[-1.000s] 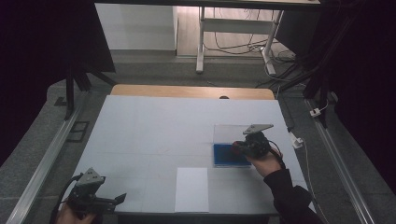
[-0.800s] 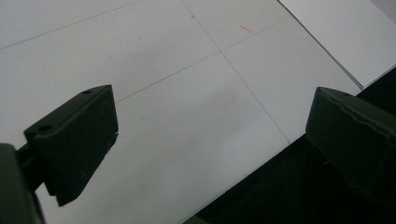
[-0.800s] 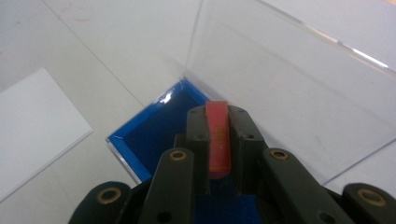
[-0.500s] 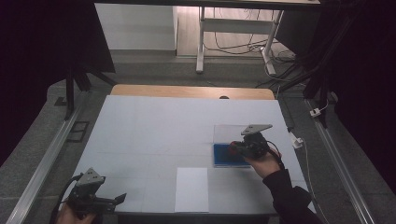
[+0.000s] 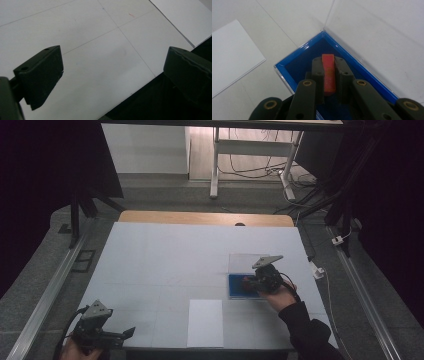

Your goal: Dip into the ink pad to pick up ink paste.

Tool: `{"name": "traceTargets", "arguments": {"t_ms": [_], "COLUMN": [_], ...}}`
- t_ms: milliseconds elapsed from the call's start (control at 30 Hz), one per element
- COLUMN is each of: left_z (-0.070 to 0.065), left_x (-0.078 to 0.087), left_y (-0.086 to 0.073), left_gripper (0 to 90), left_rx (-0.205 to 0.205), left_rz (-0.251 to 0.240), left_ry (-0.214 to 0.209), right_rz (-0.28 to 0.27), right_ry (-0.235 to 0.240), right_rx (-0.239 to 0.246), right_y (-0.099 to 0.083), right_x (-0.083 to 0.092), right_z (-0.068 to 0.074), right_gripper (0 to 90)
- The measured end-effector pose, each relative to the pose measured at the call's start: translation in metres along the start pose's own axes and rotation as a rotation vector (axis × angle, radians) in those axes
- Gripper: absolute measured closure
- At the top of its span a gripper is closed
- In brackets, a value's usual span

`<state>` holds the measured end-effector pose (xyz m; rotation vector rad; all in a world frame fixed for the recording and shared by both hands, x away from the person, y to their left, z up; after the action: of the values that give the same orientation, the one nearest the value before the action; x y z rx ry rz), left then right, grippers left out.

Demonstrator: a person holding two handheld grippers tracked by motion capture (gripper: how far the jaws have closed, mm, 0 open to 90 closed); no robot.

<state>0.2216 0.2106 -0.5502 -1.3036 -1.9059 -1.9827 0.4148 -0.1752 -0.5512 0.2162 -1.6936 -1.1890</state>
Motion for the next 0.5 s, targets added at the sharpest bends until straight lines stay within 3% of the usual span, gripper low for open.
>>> {"name": "traceTargets", "arguments": {"t_ms": [233, 300, 433, 500], "left_z": [-0.0001, -0.0001, -0.0001, 0.0], "left_x": [-0.0002, -0.0005, -0.0007, -0.0008], "left_y": [-0.0002, -0.0003, -0.0003, -0.0004], "left_gripper": [2.9, 2.9, 2.9, 2.9], "left_rx": [0.0, 0.0, -0.001, 0.0], "left_rz": [0.003, 0.005, 0.008, 0.008], "left_ry": [0.002, 0.003, 0.005, 0.005], "right_rz": [0.006, 0.008, 0.035, 0.037], "right_ry": [-0.009, -0.021, -0.064, -0.073], "right_rx": [-0.044, -0.027, 0.054, 0.062], "right_y": [-0.0014, -0.0009, -0.0002, -0.0002], "right_x": [-0.0009, -0.0017, -0.0026, -0.0029], "right_z": [-0.0023, -0.0009, 0.0058, 0.0072], "right_gripper": [80.6, 80.7, 80.7, 80.7]}}
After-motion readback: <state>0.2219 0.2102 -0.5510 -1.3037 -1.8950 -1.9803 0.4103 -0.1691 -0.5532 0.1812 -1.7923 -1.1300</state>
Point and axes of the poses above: each handheld gripper's, and its own axes: x roughly backward along the jaws, y roughly out of its top, z roughly to its left, the point moved 9 cm from there along -x, roughly forward along the jaws, and after that the axes turned 11 degrees about -z, right-handed, at the moved point
